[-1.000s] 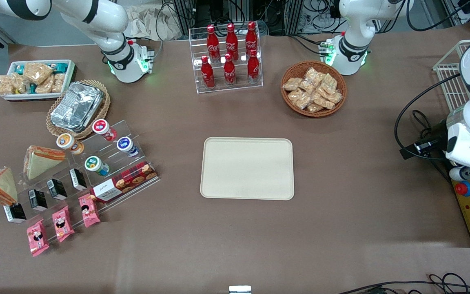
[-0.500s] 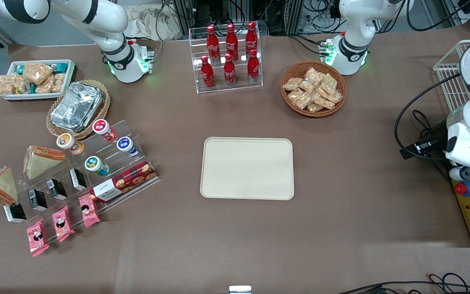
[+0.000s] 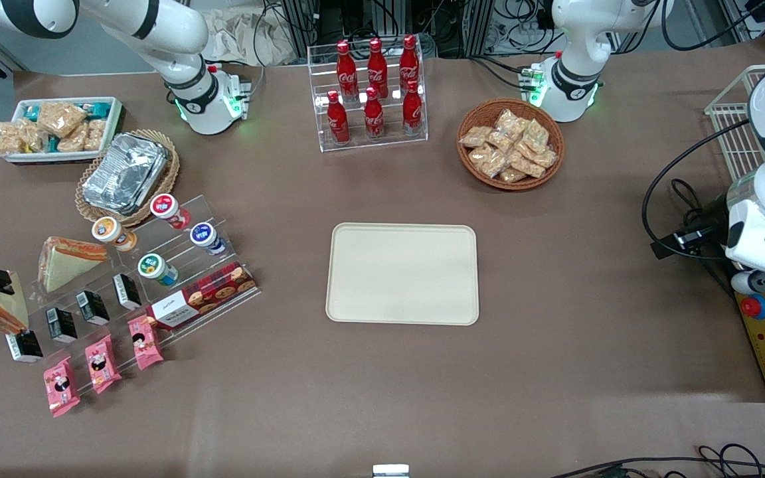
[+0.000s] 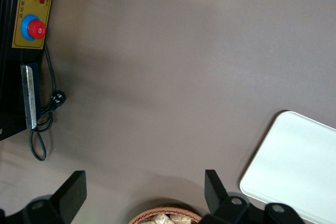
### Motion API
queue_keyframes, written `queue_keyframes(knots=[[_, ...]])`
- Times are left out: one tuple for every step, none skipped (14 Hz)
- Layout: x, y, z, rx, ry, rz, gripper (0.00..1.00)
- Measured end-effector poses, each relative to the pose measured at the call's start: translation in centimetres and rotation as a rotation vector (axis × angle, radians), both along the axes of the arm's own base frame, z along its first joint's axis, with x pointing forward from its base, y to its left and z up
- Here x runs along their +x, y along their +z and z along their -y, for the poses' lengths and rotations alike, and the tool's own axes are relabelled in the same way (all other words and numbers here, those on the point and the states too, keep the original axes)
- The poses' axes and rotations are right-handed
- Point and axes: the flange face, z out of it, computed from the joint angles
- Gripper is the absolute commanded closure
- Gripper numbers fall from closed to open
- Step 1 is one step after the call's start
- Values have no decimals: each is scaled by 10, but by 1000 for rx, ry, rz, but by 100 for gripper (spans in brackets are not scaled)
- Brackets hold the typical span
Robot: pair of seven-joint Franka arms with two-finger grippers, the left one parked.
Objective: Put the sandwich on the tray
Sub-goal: 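Lower the right gripper and close it on the orange-filled sandwich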
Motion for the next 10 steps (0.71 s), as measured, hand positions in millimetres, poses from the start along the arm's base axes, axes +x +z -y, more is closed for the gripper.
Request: queue_keyframes(knots=[[-1,-3,1,1,0,-1,31],[-1,-3,1,1,4,-1,46],[-1,-2,0,1,16,2,57],[1,3,-2,-1,27,7,67],[3,9,-4,-2,32,9,75],[4,13,-6,2,36,4,80],[5,18,-8,5,41,-2,85],[5,23,-11,10,46,-13,86],[5,29,-15,17,50,-30,87],[7,40,-21,22,56,-45,87]])
